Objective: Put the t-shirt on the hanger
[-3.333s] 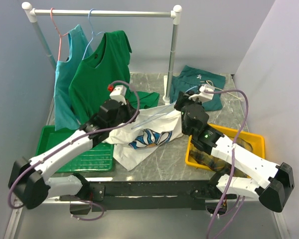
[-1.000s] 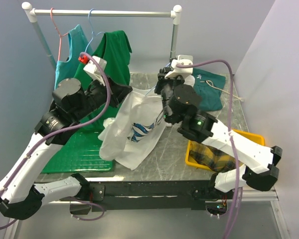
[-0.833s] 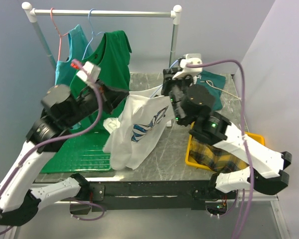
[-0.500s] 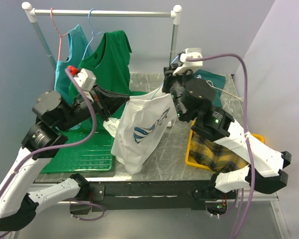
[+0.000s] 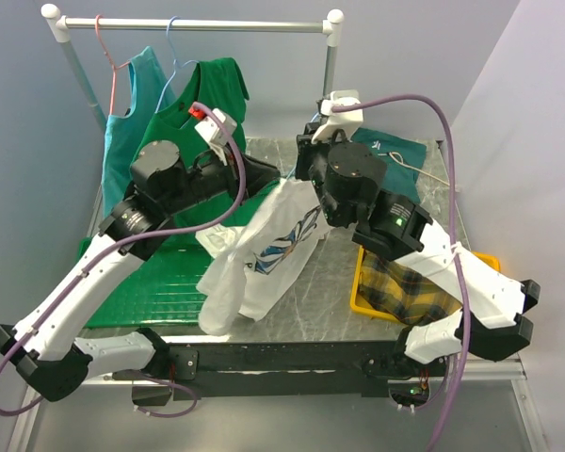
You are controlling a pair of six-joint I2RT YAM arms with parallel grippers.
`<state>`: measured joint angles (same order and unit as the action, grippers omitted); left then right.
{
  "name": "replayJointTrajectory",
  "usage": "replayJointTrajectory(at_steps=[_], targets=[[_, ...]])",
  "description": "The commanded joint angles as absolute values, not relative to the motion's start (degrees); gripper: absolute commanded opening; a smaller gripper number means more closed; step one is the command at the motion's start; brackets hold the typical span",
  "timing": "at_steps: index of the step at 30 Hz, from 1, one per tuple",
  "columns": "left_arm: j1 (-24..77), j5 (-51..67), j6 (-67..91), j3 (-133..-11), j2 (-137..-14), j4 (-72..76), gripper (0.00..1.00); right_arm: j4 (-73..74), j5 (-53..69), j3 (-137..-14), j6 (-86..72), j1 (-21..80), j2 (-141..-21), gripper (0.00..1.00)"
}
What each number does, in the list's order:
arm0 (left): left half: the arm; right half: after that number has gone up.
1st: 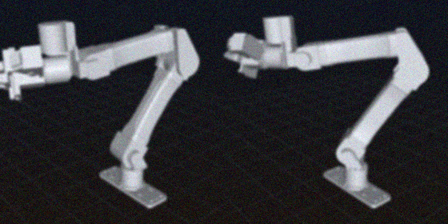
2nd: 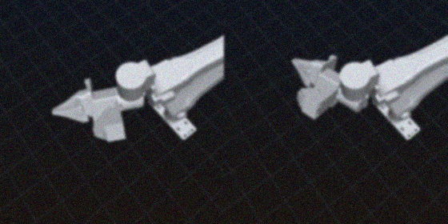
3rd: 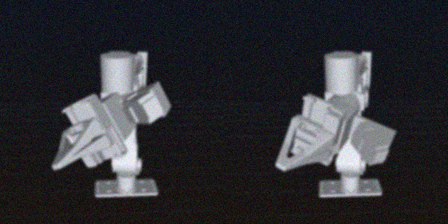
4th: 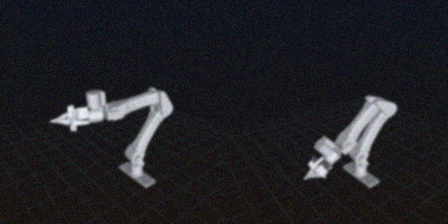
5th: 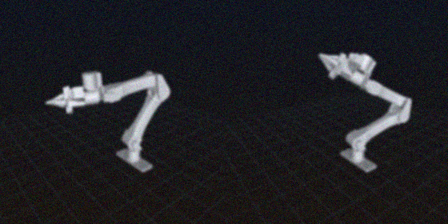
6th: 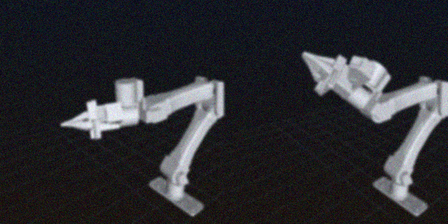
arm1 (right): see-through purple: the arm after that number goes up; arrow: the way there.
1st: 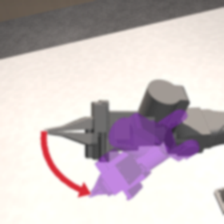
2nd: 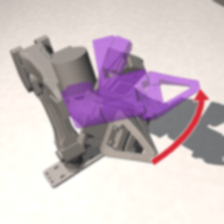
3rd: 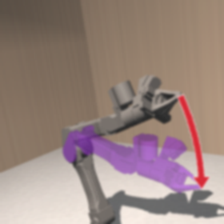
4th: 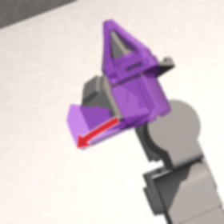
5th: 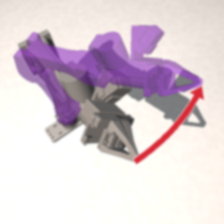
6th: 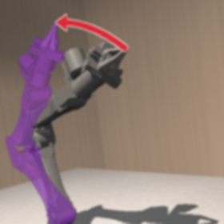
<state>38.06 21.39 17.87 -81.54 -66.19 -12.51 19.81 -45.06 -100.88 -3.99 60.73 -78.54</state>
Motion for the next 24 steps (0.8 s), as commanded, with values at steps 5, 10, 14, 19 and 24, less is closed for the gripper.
replayJointTrajectory(at_steps=[5, 10, 14, 19, 24], targets=[[37.6, 13.5, 19.4, -84.8, -61.3, -3.1, 0.83, 21.8, -47.0, -116.5, 3.3, 60.2, -81.8, 0.00], [37.6, 7.3, 20.6, -87.4, -57.9, 1.8, 0.85, 21.7, -44.7, -134.6, 12.1, 60.1, -87.1, 0.00], [37.6, 5.9, 21.5, -88.7, -57.4, 0.2, 0.85, 21.2, -41.0, -145.6, 13.1, 60.6, -89.6, 0.00], [37.6, 4.7, 22.8, -84.3, -54.6, -2.2, 0.84, 15.6, -37.0, -126.2, 7.6, 60.7, -82.4, 0.00], [37.6, 6.1, 22.2, -79.6, -51.9, -9.2, 0.86, 14.0, -37.5, -111.9, 3.9, 60.7, -79.6, 0.00]])
